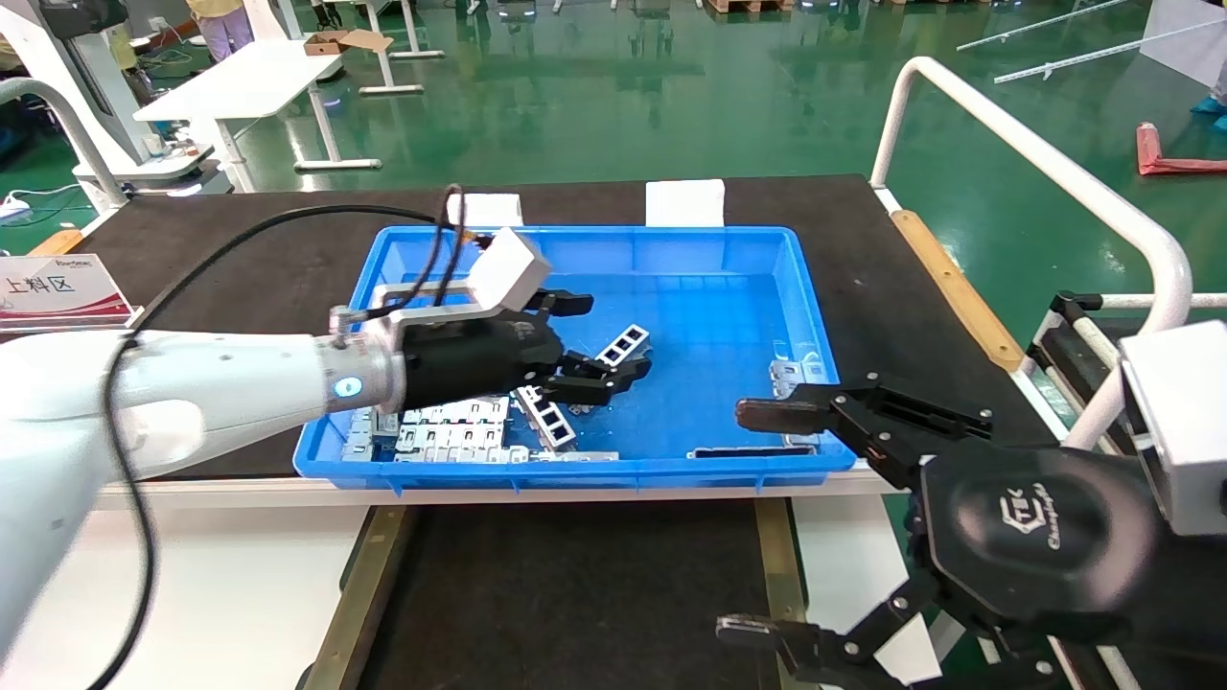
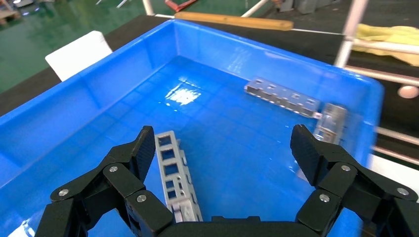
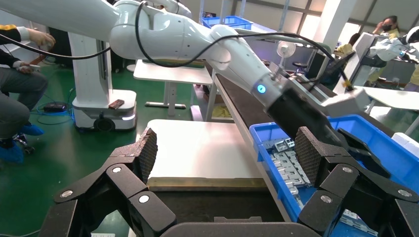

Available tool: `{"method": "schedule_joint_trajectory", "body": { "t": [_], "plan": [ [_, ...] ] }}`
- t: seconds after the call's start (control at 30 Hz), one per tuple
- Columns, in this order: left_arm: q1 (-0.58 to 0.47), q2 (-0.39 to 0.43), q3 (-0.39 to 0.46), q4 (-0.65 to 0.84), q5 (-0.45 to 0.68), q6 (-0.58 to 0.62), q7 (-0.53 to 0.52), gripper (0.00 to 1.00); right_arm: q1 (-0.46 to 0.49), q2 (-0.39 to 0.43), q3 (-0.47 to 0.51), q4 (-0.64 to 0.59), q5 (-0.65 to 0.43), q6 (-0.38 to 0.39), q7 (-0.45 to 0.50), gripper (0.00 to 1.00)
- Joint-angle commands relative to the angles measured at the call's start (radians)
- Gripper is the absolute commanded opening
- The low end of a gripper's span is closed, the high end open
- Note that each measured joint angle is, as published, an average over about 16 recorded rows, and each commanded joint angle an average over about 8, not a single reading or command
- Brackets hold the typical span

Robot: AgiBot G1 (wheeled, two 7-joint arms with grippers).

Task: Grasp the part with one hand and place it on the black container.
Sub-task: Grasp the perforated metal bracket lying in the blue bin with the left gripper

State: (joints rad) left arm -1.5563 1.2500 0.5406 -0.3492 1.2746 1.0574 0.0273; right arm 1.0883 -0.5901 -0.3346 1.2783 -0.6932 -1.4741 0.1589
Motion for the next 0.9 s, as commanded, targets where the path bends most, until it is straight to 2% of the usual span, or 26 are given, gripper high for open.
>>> {"method": "schedule_joint_trajectory", "body": {
  "t": [0.03, 0.3, 0.7, 0.73, 0.77, 0.9],
  "plan": [
    [-0.021, 0.037, 0.004, 0.059, 0.011, -0.032, 0.021, 1.0, 0.0, 0.0, 0.0, 0.0, 0.0, 0.0, 0.0, 1.0],
    [-0.038, 0.105, 0.016, 0.174, 0.016, -0.128, 0.062, 1.0, 0.0, 0.0, 0.0, 0.0, 0.0, 0.0, 0.0, 1.0],
    [0.009, 0.117, 0.079, 0.147, -0.007, -0.265, 0.009, 1.0, 0.0, 0.0, -0.001, 0.0, 0.0, 0.0, 0.0, 0.98],
    [0.013, 0.117, 0.086, 0.143, -0.01, -0.275, 0.003, 0.93, 0.0, 0.0, -0.001, 0.0, 0.0, 0.0, 0.0, 0.88],
    [0.017, 0.117, 0.092, 0.139, -0.013, -0.284, -0.003, 0.82, 0.0, 0.0, -0.001, 0.0, 0.0, 0.0, 0.0, 0.76],
    [0.031, 0.117, 0.115, 0.119, -0.035, -0.325, -0.021, 0.32, 0.0, 0.0, -0.001, 0.0, 0.0, 0.0, 0.0, 0.26]
  ]
}}
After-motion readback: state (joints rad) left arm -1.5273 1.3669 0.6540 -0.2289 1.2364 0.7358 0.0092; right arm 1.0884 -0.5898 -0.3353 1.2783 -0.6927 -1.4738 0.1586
